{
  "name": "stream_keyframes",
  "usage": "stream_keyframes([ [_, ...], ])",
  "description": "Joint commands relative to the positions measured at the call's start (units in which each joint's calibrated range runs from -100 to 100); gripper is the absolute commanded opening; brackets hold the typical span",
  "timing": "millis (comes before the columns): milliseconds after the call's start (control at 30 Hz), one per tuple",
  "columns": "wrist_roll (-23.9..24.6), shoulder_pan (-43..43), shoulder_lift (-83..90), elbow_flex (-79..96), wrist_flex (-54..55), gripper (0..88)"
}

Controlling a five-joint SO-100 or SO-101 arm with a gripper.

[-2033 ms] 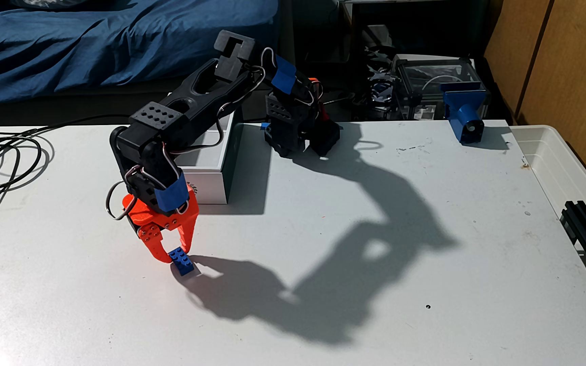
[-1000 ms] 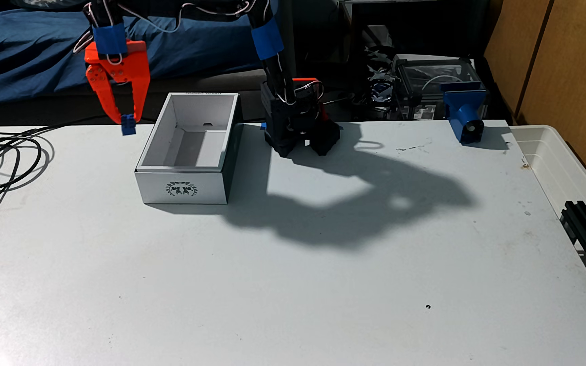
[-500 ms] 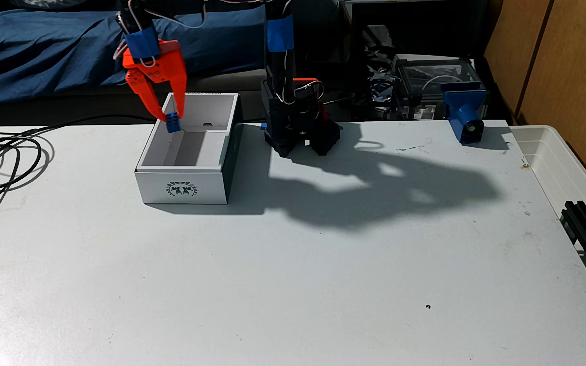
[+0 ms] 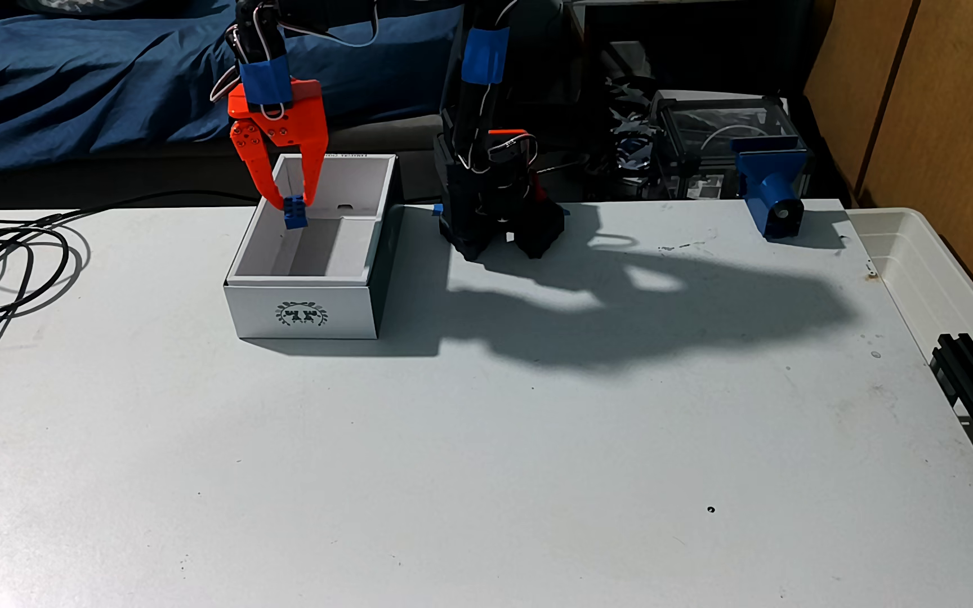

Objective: Grab the blue brick and place in box

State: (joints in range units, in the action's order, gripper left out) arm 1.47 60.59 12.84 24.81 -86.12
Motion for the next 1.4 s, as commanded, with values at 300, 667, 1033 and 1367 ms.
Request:
stream_keyframes([
  [300,0.6,1.7,2.9,-0.3,-0.5,12.6],
  [667,16.0,-9.1,2.3,-9.5,0.3,12.6],
  [1033,27.6,-26.0,3.2,-8.9,-0.4,12.6],
  [1367,25.6,-40.1,3.3,-2.6,0.3,13.4],
])
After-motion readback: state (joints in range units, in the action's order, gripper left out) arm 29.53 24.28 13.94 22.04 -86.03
